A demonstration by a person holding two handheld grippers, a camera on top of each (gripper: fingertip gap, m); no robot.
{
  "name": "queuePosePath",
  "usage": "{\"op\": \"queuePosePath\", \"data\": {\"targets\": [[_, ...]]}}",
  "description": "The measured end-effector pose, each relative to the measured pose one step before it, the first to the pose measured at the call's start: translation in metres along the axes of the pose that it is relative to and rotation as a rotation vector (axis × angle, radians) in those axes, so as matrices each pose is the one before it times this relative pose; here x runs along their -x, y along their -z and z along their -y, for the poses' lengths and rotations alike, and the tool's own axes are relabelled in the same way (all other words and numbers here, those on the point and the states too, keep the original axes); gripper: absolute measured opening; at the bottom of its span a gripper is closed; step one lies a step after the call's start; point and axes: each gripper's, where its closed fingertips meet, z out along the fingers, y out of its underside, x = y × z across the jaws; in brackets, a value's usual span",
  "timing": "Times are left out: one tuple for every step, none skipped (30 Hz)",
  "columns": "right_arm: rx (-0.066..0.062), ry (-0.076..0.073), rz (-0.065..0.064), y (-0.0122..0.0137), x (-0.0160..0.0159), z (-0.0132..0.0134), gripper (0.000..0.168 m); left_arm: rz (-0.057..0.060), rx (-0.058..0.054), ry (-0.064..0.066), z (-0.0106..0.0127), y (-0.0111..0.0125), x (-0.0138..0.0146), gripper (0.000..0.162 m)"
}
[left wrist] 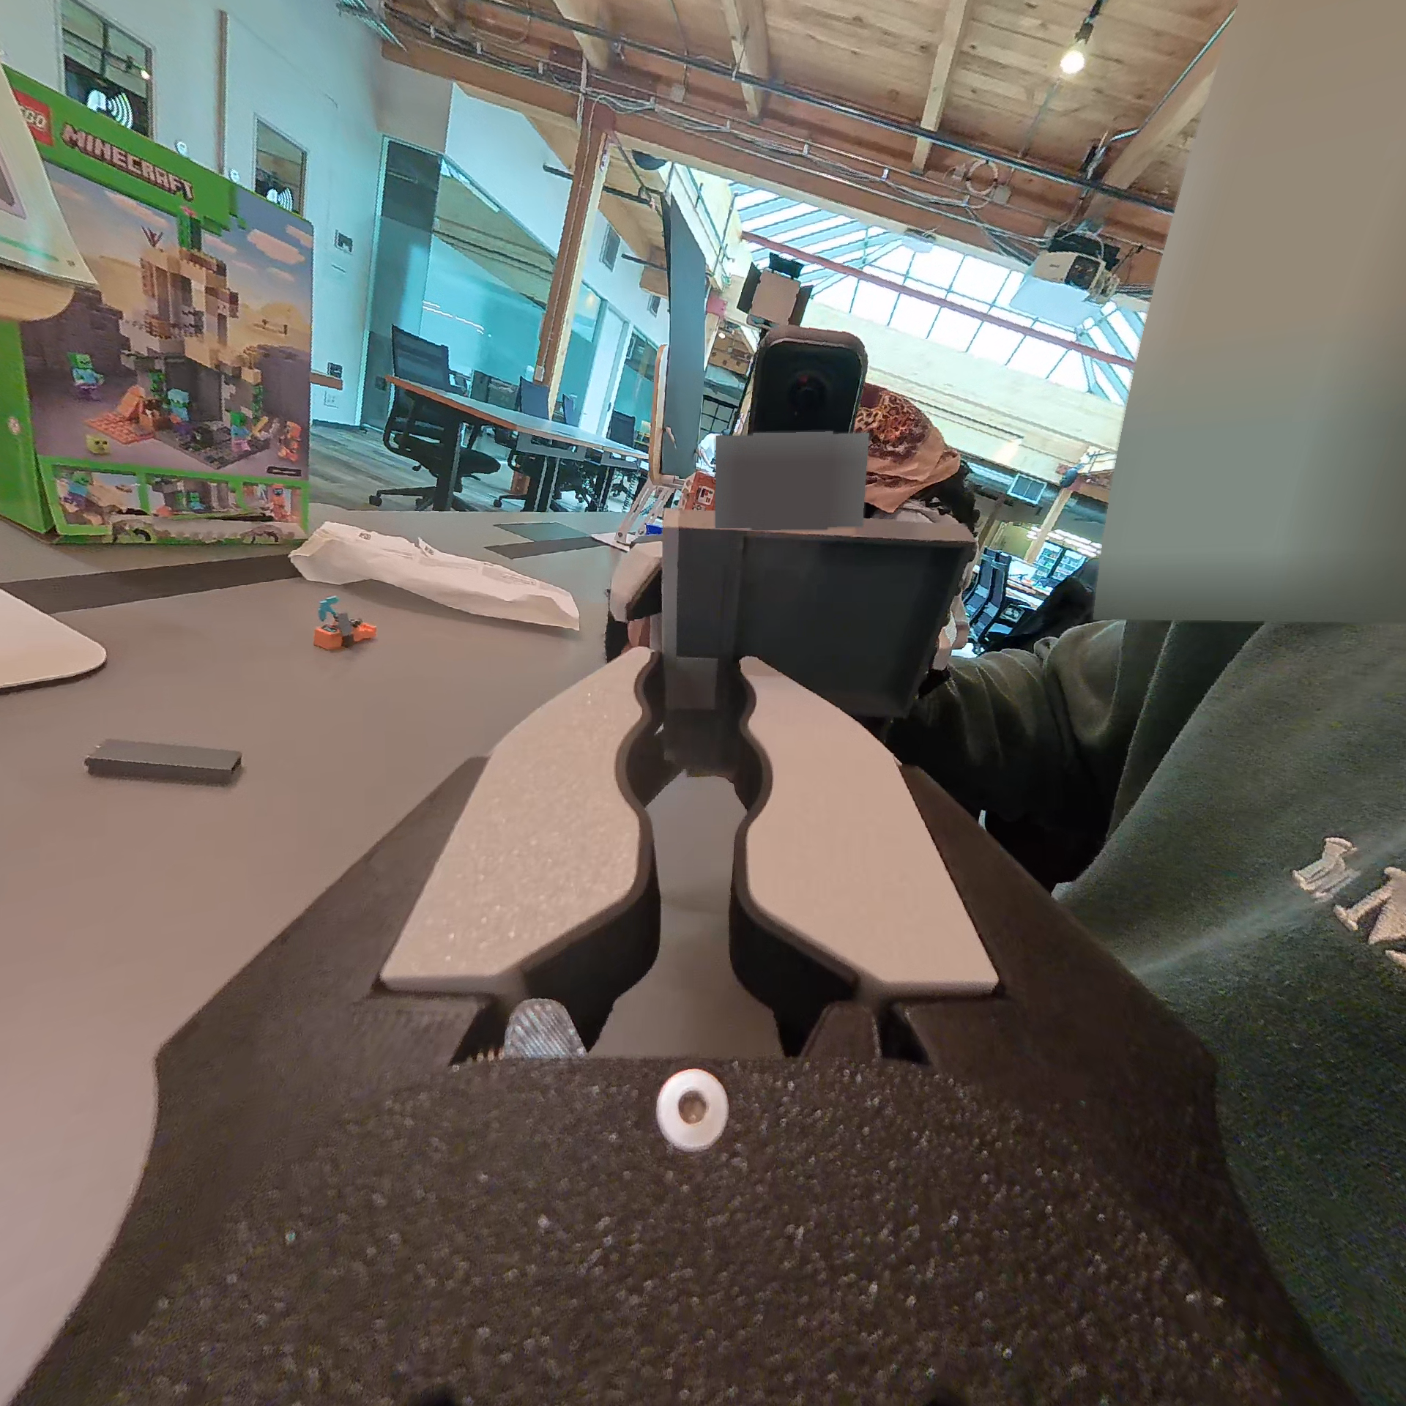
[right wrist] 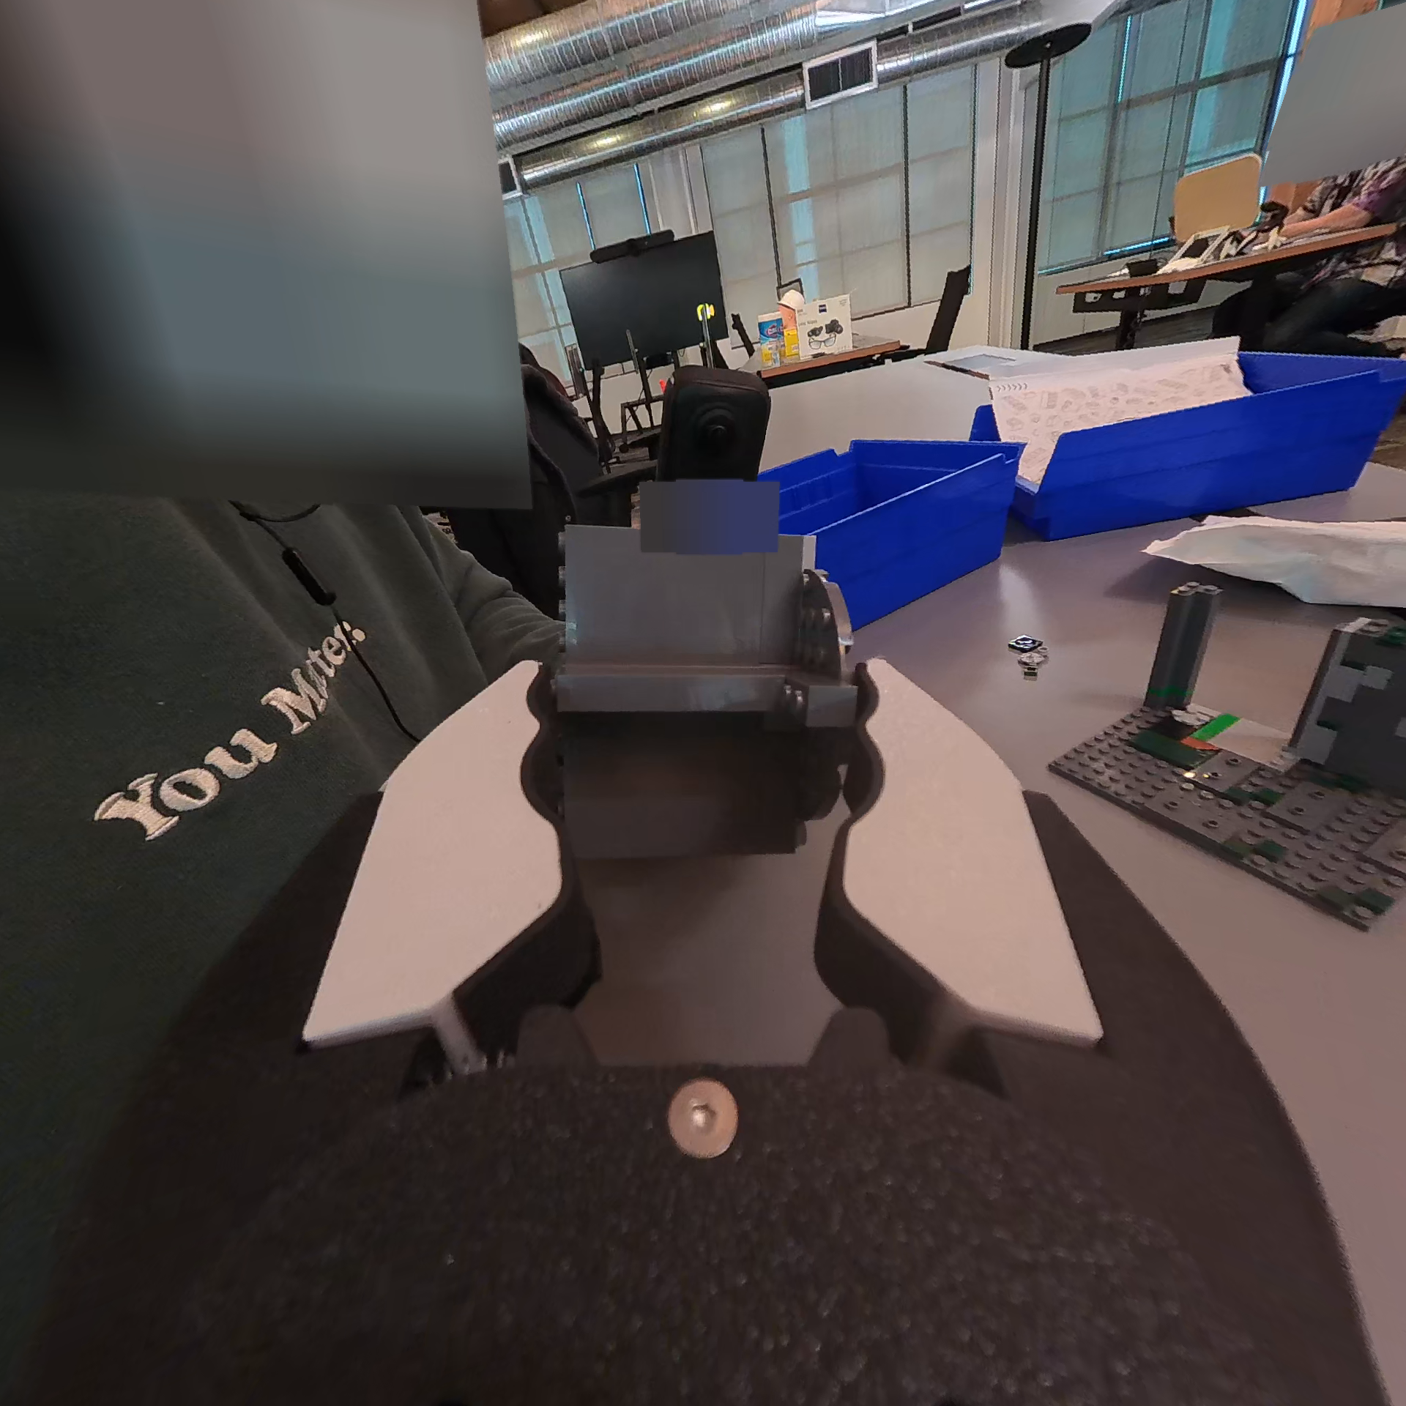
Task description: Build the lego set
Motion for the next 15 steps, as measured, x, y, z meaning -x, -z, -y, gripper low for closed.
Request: {"op": "queuePosePath", "data": {"targets": [[-0.0028, -0.0043, 0.0019, 0.00007, 0.00023, 0.00044, 0.074, -0.0040, -0.0008, 0.0000, 0.00010, -0.00006, -0.00020, 0.015], [-0.0053, -0.0069, 0.0025, -0.00022, 0.00045, 0.00098, 0.074, -0.0063, -0.0037, 0.0005, 0.00075, 0.00009, -0.00059, 0.015], [-0.0054, -0.0083, 0.0046, -0.00015, 0.00062, 0.00105, 0.074, -0.0052, -0.0042, -0.0035, 0.00112, 0.00000, -0.00080, 0.015], [-0.0042, -0.0003, 0.0042, -0.00011, 0.00087, 0.00111, 0.074, -0.0033, -0.0020, -0.0084, 0.00091, 0.00004, -0.00087, 0.015], [-0.0011, 0.0030, 0.0030, -0.00038, 0.00089, 0.00090, 0.074, -0.0029, -0.0031, -0.0080, 0.00101, 0.00028, -0.00090, 0.016], [-0.0005, -0.0001, 0.0048, -0.00019, 0.00084, 0.00094, 0.074, -0.0022, -0.0022, -0.0053, 0.00081, 0.00004, -0.00078, 0.015], [-0.0018, -0.0030, 0.0033, -0.00010, 0.00026, 0.00084, 0.074, 0.0003, -0.0005, -0.0044, 0.00038, 0.00000, -0.00036, 0.015], [-0.0045, -0.0065, 0.0018, 0.00048, -0.00042, 0.00099, 0.076, 0.0005, -0.0013, -0.0050, 0.00052, 0.00004, -0.00030, 0.015], [-0.0103, -0.0091, 0.0052, 0.00133, -0.00049, 0.00180, 0.079, 0.0035, 0.0024, -0.0059, 0.00007, 0.00020, 0.00035, 0.016], [-0.0154, -0.0159, 0.0092, 0.00243, -0.00025, 0.00282, 0.081, 0.0081, 0.0029, -0.0098, 0.00002, 0.00055, 0.00104, 0.016], [-0.0092, -0.0182, 0.0078, 0.00312, -0.00057, 0.00243, 0.085, 0.0075, 0.0038, -0.0108, 0.00013, 0.00068, 0.00099, 0.016], [-0.0034, -0.0134, -0.0003, 0.00390, -0.00153, 0.00210, 0.087, 0.0110, 0.0097, -0.0121, -0.00068, 0.00042, 0.00150, 0.016], [0.0003, -0.0036, -0.0100, 0.00488, -0.00274, 0.00184, 0.087, 0.0130, 0.0123, -0.0164, -0.00131, 0.00039, 0.00182, 0.016], [0.0078, 0.0013, -0.0184, 0.00596, -0.00421, 0.00136, 0.086, 0.0082, 0.0086, -0.0070, -0.00107, 0.00042, 0.00143, 0.016], [0.0211, 0.0036, -0.0326, 0.00688, -0.00728, -0.00013, 0.080, 0.0086, 0.0108, -0.0035, -0.00160, 0.00007, 0.00185, 0.016]]}}
